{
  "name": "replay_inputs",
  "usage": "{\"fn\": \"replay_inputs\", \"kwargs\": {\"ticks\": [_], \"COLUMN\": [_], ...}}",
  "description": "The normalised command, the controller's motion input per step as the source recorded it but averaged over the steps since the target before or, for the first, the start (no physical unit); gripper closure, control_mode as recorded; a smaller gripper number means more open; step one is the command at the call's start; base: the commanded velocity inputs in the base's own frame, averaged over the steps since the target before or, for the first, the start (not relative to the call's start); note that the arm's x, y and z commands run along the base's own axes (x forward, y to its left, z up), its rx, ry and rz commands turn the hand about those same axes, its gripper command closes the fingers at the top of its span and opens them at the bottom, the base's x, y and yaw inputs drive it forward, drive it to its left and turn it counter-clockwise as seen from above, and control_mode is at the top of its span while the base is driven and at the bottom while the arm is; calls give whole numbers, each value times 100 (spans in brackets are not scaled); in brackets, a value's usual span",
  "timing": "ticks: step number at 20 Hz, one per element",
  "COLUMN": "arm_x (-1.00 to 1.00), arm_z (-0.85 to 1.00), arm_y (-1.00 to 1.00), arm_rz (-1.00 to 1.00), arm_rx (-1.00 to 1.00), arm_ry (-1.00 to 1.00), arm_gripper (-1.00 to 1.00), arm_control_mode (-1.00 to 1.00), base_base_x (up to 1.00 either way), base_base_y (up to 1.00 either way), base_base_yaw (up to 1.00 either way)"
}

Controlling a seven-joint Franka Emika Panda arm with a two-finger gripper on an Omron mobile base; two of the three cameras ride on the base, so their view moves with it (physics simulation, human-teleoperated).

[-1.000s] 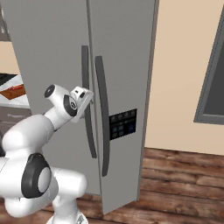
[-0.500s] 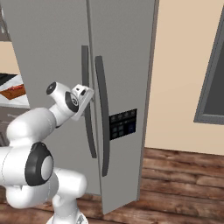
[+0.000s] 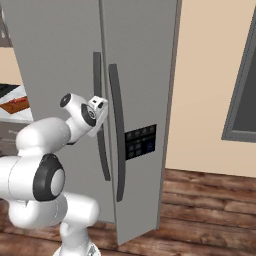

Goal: Retrieve a lemon from the fridge and place it on the cutting board with the fish.

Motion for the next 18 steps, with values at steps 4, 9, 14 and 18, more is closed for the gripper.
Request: {"fn": "replay_inputs", "kwargs": {"ticks": [4,9,14,18], "arm_x": [1,-41,-72,-23], "arm_z": [-4,0,0,-7], "arm_y": [-40,-65,-83,-100], "arm_rz": [-2,-17,-34,-40], "arm_rx": [-1,0,-2,-10], "arm_ry": [4,5,15,27], "arm_gripper": [-100,-100,-100,-100], "arm_control_mode": [-100,-100,-100,-100], "base_base_x": [0,0,0,0], "base_base_y": [0,0,0,0], "base_base_yaw": [0,0,0,0]}}
